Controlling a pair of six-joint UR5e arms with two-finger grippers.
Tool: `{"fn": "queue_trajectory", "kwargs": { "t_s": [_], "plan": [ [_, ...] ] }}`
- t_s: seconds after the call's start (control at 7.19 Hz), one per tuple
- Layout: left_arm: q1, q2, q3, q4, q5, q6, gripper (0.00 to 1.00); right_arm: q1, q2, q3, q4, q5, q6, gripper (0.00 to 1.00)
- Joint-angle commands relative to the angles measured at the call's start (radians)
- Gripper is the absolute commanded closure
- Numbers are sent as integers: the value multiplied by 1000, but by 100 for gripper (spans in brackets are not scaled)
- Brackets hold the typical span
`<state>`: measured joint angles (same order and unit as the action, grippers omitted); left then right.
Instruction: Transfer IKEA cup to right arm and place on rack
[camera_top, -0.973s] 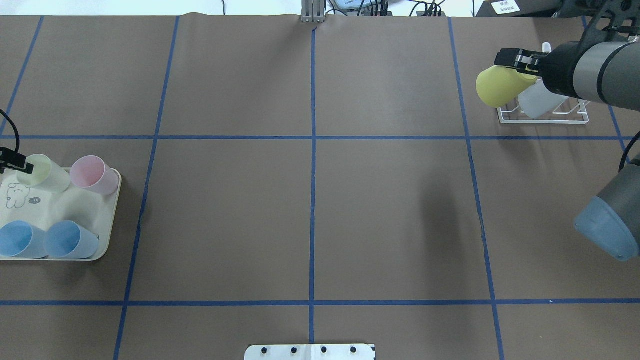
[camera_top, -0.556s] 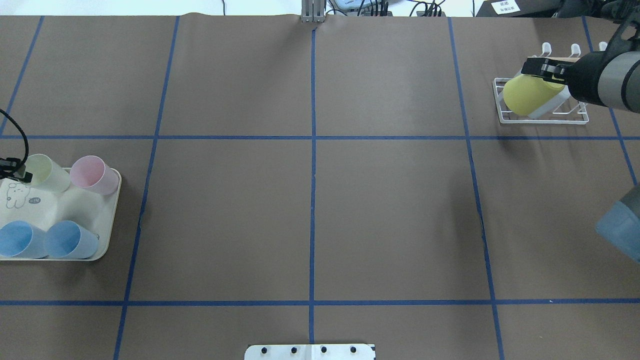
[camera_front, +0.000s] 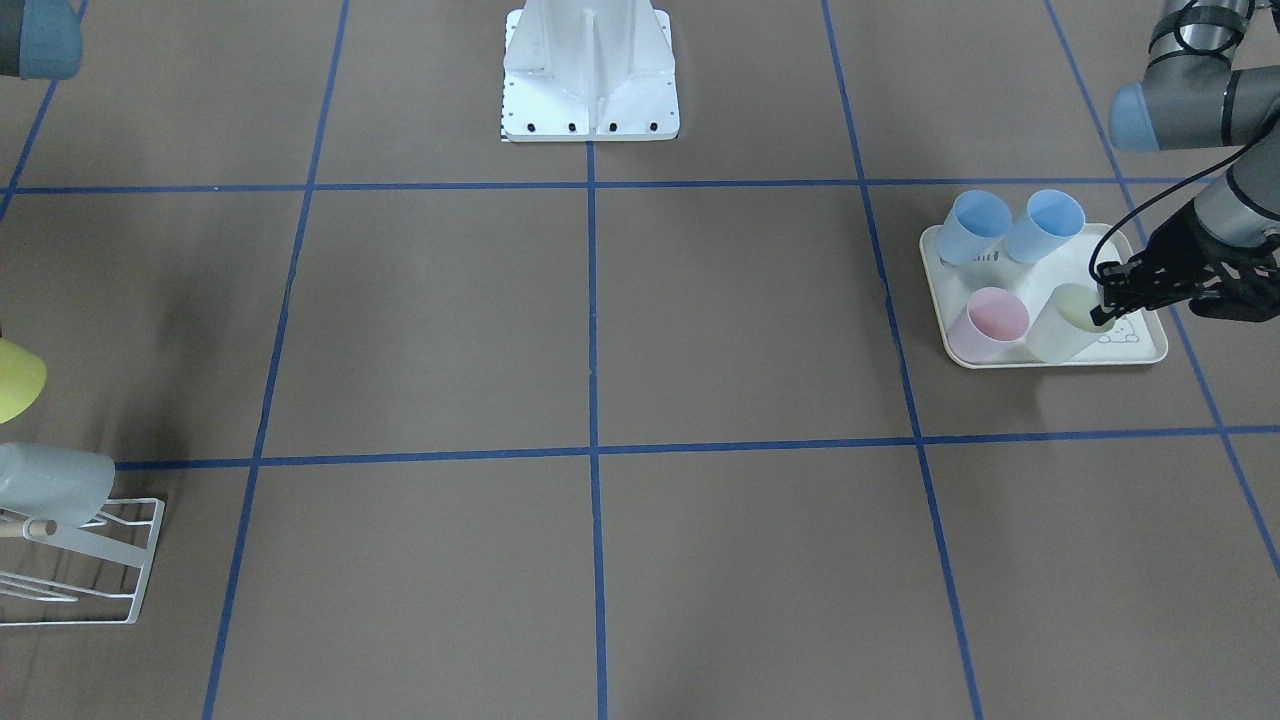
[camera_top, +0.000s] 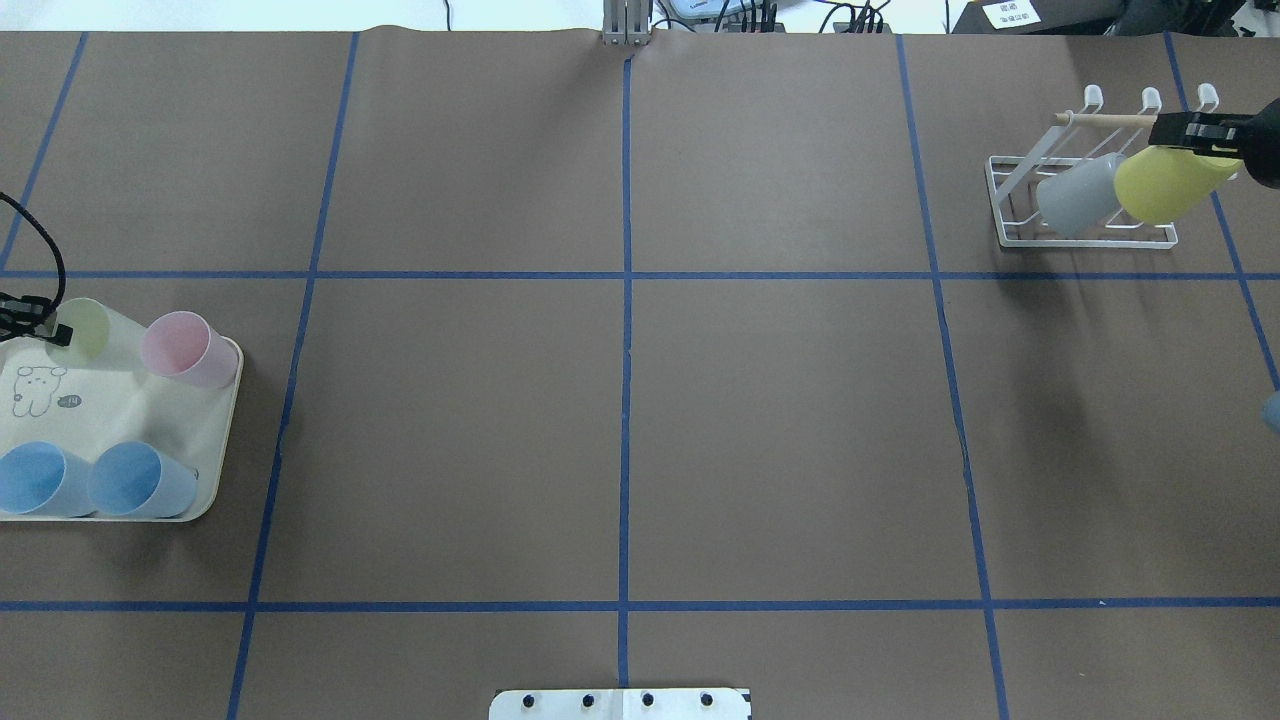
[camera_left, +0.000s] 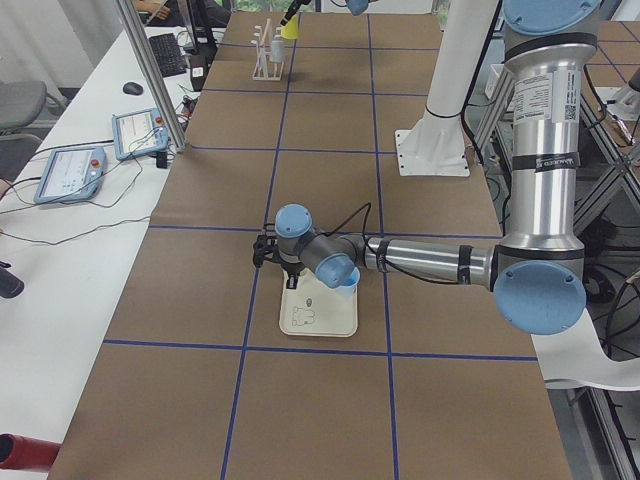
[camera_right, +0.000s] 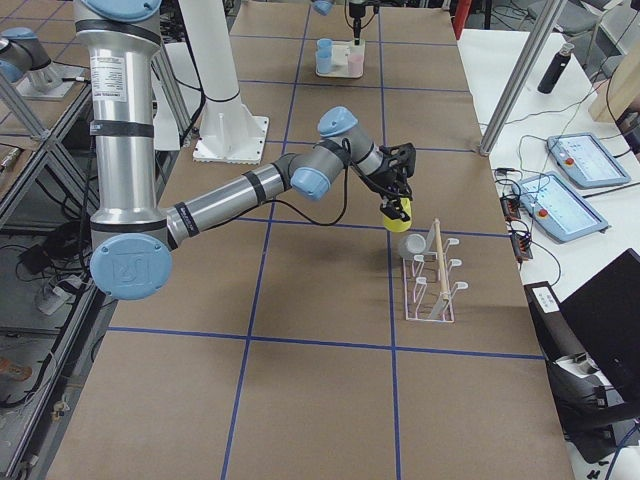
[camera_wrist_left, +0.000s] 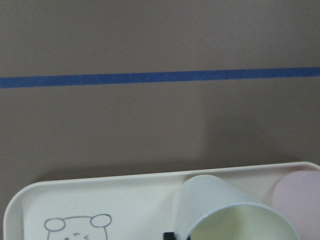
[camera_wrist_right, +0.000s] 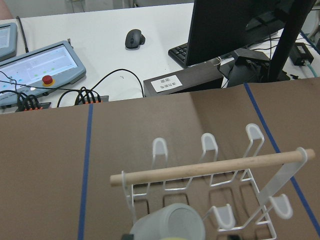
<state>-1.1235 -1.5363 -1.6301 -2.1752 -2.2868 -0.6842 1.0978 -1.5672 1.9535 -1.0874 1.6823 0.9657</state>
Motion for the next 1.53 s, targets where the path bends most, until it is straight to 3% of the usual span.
{"fn": "queue_trajectory", "kwargs": {
  "t_s": [0.0,0.69,1.11,1.39],
  "plan": [
    [-106,-28,-5,12,-10,2,100,31,9,-103,38,5,-42,100],
    [-186,-85,-108,100,-85,-34,100,36,59,-220,95,5,-41,100],
    [-187,-114,-138,103,-86,-123,100,43,82,-261,101,7,-42,100],
    [-187,-174,-154,103,-88,-241,100,42,94,-326,168,5,-38,100]
  ]
}}
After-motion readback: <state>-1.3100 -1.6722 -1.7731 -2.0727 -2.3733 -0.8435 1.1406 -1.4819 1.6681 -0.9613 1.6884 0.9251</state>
